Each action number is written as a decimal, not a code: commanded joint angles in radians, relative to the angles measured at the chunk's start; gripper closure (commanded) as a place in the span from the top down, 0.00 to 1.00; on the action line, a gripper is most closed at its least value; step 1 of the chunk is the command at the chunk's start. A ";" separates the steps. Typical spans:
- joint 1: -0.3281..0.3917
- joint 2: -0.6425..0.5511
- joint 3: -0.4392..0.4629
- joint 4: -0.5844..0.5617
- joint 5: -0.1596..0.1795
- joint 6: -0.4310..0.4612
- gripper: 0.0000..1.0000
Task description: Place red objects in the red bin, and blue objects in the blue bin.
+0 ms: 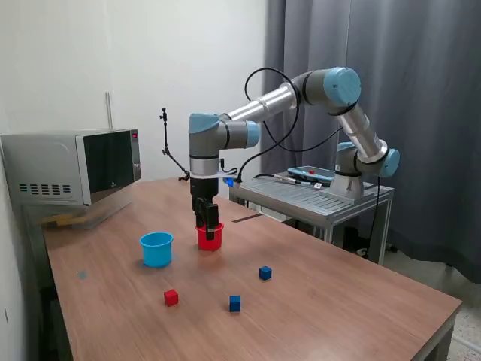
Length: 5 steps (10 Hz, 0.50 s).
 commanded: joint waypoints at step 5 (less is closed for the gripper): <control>-0.013 0.006 0.021 -0.001 0.199 -0.030 1.00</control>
